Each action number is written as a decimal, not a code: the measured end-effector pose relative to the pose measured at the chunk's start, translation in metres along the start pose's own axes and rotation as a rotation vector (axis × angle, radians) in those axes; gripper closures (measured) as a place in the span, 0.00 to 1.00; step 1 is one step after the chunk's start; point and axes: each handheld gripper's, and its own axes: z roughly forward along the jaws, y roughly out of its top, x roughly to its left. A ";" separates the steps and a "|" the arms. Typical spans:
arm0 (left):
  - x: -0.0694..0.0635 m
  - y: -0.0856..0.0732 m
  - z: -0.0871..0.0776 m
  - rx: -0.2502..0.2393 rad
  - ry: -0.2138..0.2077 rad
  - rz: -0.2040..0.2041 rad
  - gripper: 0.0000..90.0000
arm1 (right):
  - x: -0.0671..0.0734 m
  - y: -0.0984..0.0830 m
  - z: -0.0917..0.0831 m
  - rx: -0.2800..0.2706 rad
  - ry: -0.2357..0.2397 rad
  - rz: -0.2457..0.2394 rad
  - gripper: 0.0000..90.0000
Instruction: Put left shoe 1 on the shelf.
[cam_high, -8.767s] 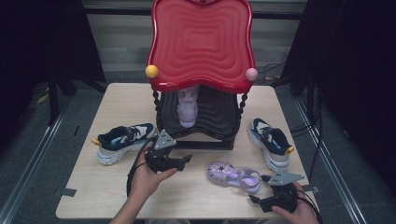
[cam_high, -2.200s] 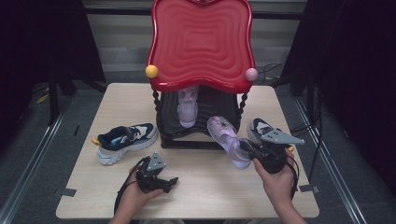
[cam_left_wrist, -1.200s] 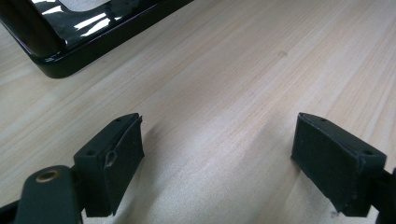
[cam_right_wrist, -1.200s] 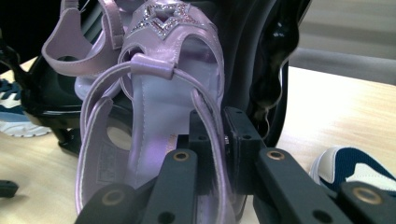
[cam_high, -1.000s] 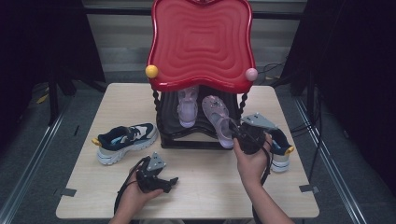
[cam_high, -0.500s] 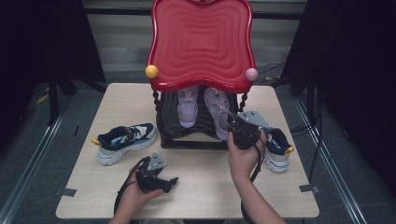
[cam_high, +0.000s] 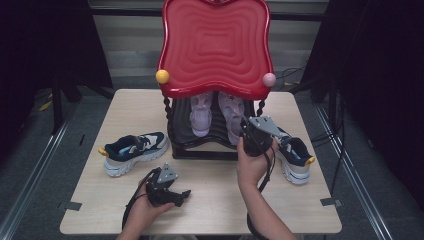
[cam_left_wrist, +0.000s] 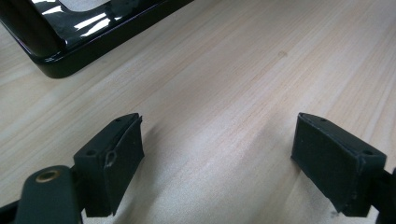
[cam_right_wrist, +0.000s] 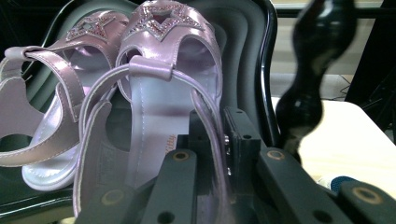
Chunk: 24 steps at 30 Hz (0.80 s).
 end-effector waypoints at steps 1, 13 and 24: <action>0.000 0.000 0.000 0.000 0.000 0.000 0.18 | 0.001 0.000 0.001 -0.001 -0.005 0.007 0.91; 0.000 0.000 0.000 0.000 0.001 0.000 0.18 | 0.007 -0.004 0.014 0.007 -0.049 0.021 0.91; 0.000 0.000 0.000 0.000 0.000 0.001 0.18 | 0.016 -0.007 0.026 0.008 -0.073 0.048 0.91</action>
